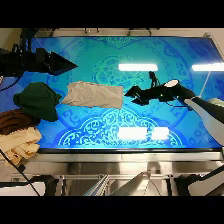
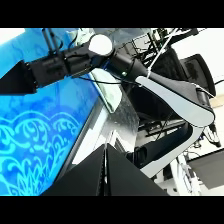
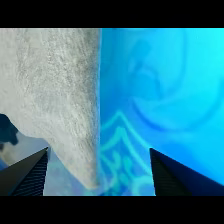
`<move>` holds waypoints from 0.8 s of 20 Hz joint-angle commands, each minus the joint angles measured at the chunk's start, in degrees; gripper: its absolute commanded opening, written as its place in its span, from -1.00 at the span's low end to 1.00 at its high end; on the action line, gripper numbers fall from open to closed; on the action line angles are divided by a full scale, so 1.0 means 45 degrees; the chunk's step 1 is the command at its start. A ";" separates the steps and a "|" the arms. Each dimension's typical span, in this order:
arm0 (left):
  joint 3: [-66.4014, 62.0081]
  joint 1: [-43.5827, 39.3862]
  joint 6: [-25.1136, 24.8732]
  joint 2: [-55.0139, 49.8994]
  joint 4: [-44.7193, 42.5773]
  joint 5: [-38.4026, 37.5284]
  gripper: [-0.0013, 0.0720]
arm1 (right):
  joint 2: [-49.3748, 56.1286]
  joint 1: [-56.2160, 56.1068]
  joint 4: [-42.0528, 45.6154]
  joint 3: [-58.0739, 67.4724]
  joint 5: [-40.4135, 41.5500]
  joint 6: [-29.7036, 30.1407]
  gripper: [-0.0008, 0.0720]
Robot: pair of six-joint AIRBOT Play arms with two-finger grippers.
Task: Fold the shirts.
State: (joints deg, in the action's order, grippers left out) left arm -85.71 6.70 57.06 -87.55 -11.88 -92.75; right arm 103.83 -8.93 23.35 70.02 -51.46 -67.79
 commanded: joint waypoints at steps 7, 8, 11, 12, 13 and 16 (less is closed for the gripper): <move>0.0024 0.0000 -0.0389 0.0024 -0.0034 -0.0063 -0.96 | 0.2701 -0.2118 -0.1515 0.3371 -0.0345 -0.0942 0.12; 0.0024 0.0000 -0.0384 0.0024 -0.0034 -0.0063 -0.96 | 0.2710 -0.2166 -0.1865 0.3536 -0.0398 -0.0879 -0.64; 0.0024 0.0000 -0.0369 0.0024 -0.0029 -0.0272 -0.96 | 0.1909 -0.1778 -0.2739 0.3842 -0.1608 0.0034 -0.94; 0.0024 -0.0005 -0.0335 0.0024 -0.0029 -0.0321 -0.96 | 0.1297 -0.1481 -0.2555 0.3842 -0.1991 0.0024 -0.94; 0.0029 -0.0005 -0.0335 0.0024 -0.0034 -0.0393 -0.96 | 0.0500 -0.1035 -0.2429 0.3842 -0.2336 0.0015 -0.94; 0.0049 0.0000 -0.0330 0.0024 -0.0029 -0.0627 -0.96 | -0.2288 0.1146 -0.1423 0.3842 -0.2278 -0.0869 -0.94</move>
State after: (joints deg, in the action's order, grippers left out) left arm -85.54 6.70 55.44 -87.48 -12.05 -94.39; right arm 102.94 -10.72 14.37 86.83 -60.20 -69.06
